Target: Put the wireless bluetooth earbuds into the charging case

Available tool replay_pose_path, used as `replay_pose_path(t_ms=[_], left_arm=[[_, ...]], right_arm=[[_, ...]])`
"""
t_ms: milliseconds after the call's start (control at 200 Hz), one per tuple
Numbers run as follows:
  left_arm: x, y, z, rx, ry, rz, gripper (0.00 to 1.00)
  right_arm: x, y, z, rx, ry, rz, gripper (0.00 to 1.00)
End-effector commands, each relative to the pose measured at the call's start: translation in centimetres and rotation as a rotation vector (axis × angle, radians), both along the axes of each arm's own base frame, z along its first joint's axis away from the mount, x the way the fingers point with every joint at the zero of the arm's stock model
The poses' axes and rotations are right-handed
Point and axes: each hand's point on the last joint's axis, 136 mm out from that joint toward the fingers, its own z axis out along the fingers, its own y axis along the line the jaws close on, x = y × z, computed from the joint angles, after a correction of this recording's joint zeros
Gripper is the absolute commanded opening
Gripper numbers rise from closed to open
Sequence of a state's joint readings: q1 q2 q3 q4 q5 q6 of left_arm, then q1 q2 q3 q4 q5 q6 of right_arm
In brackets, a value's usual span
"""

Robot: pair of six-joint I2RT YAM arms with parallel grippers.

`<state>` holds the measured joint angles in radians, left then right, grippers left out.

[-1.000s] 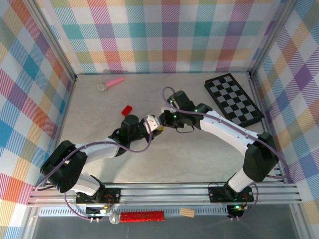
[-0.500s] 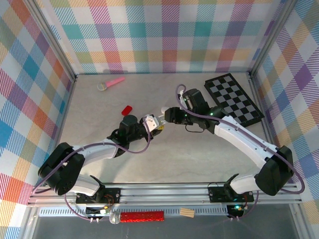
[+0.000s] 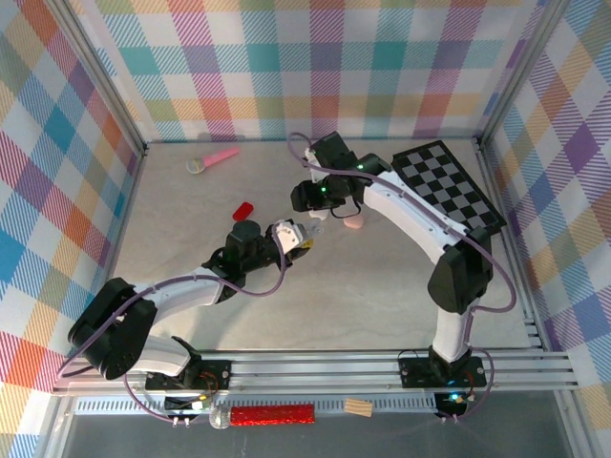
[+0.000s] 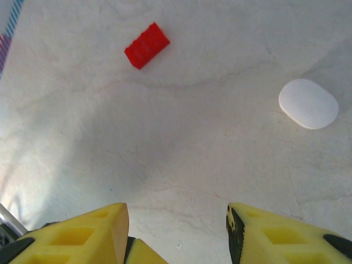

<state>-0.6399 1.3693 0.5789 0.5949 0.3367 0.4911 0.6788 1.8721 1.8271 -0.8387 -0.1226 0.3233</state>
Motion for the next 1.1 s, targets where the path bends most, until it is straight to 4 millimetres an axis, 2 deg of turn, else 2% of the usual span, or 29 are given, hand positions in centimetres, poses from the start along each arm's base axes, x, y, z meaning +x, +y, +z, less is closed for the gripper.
replay_pose_path(t_ms=[0, 265, 490, 640, 745, 905, 970, 1030, 1095], left_arm=[[-0.4, 0.2, 0.5, 0.007, -0.028, -0.004, 0.00], [-0.4, 0.6, 0.6, 0.016, -0.027, 0.013, 0.00], [-0.2, 0.7, 0.5, 0.004, -0.028, 0.031, 0.00], [-0.4, 0.8, 0.6, -0.003, -0.020, 0.027, 0.00], [-0.7, 0.8, 0.4, -0.003, 0.006, 0.025, 0.00], [-1.1, 1.3, -0.3, -0.021, 0.112, 0.059, 0.00], [-1.2, 1.6, -0.6, -0.026, 0.173, 0.084, 0.00], [-1.0, 2.1, -0.9, -0.037, 0.231, 0.130, 0.00], [-1.0, 2.5, -1.5, -0.040, 0.298, 0.176, 0.00]], right_arm=[[-1.6, -0.5, -0.3, -0.045, 0.059, 0.086, 0.50], [-3.5, -2.1, -0.6, -0.124, 0.083, 0.171, 0.45], [-5.1, -2.2, 0.0, -0.080, 0.093, 0.203, 0.45], [-4.9, -3.1, 0.6, -0.080, 0.044, 0.171, 0.44], [-4.0, -4.0, 1.3, -0.066, -0.016, 0.115, 0.44], [-3.3, -4.9, 3.3, 0.033, -0.179, 0.074, 0.55], [-4.0, -5.0, 3.9, 0.082, -0.259, 0.108, 0.60], [-4.9, -5.4, 4.3, 0.123, -0.316, 0.122, 0.70], [-5.9, -5.5, 4.4, 0.169, -0.350, 0.142, 0.72]])
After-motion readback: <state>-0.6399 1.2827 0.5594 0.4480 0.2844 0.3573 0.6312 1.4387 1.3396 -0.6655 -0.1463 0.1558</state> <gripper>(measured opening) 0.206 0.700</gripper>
